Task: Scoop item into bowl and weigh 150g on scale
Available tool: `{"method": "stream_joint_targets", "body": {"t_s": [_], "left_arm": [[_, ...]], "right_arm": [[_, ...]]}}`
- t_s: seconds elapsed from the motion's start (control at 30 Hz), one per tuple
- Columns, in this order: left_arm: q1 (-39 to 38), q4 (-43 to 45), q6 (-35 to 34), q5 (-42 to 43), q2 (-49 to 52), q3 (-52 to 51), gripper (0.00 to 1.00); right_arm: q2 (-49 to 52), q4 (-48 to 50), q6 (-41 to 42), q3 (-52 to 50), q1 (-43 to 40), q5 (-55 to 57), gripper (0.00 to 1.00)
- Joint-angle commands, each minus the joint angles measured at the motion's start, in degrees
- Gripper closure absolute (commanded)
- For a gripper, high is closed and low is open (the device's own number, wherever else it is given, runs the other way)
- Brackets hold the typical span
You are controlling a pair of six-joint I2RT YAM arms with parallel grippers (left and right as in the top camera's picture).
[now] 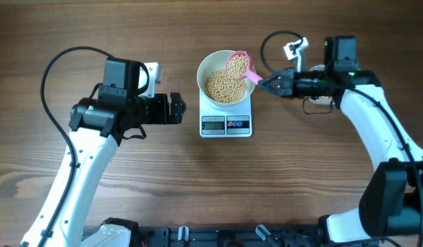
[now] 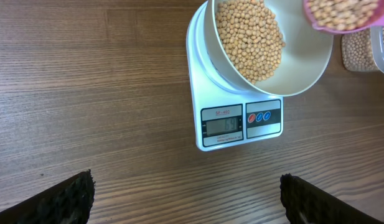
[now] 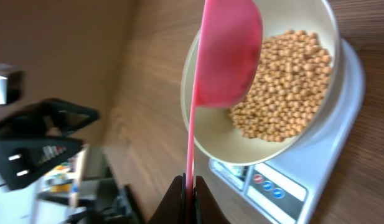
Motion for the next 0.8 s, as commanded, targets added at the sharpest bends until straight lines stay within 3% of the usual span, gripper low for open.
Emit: {"method": "stream_joint_targets", "body": {"t_s": [0.0,0.3,0.77], "left_arm": [[0.3,0.1,-0.3,0.3,0.0,1.1,0.0],[0.3,0.1,-0.3,0.3,0.0,1.1,0.0],[0.3,-0.1,-0.3,0.3,0.0,1.1,0.0]], "right_arm": [[-3.3,0.5,0.8,0.4,2.9,10.5,0.96],[-5.3,0.8,-5.0,0.4,9.7,18.3,0.96],[-5.4,0.0,-5.2,2.5,16.1,33.0,0.96]]}}
